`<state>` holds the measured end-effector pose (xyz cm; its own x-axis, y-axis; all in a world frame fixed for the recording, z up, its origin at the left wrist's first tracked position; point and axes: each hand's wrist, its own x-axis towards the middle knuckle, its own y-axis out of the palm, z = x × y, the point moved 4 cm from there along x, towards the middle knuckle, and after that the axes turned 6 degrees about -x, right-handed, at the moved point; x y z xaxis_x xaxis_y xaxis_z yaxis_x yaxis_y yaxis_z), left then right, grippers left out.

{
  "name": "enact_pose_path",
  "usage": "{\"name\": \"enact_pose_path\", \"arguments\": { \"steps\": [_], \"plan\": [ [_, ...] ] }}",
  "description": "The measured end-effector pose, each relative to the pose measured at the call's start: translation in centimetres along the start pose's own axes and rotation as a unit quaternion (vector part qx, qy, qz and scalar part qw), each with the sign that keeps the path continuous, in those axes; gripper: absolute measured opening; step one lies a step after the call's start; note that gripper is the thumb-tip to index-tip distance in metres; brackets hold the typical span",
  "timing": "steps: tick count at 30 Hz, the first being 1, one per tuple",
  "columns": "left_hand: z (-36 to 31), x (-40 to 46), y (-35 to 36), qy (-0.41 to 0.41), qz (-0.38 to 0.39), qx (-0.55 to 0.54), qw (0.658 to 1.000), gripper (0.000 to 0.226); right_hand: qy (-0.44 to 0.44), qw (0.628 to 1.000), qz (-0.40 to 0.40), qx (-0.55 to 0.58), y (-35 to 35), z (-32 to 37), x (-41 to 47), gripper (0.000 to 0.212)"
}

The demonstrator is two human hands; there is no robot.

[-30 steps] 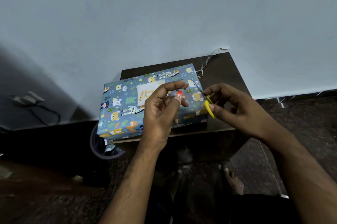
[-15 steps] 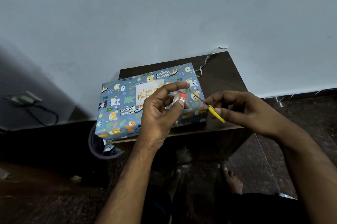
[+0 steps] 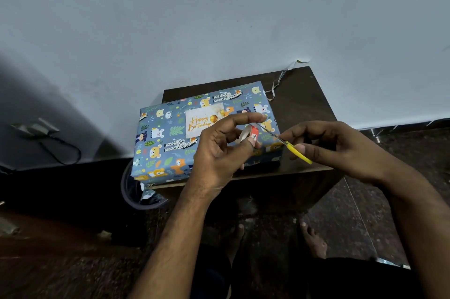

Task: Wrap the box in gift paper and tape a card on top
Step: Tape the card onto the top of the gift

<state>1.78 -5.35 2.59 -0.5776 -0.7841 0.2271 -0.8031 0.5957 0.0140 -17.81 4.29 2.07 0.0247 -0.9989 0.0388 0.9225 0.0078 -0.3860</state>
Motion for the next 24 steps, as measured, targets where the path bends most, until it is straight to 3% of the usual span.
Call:
{"name": "enact_pose_path", "arguments": {
  "steps": [24],
  "plan": [
    [0.3, 0.07, 0.04, -0.006, -0.001, -0.016, 1.0, 0.03, -0.006, 1.0, -0.013, -0.008, -0.31, -0.3, 0.08, 0.022]
  ]
}}
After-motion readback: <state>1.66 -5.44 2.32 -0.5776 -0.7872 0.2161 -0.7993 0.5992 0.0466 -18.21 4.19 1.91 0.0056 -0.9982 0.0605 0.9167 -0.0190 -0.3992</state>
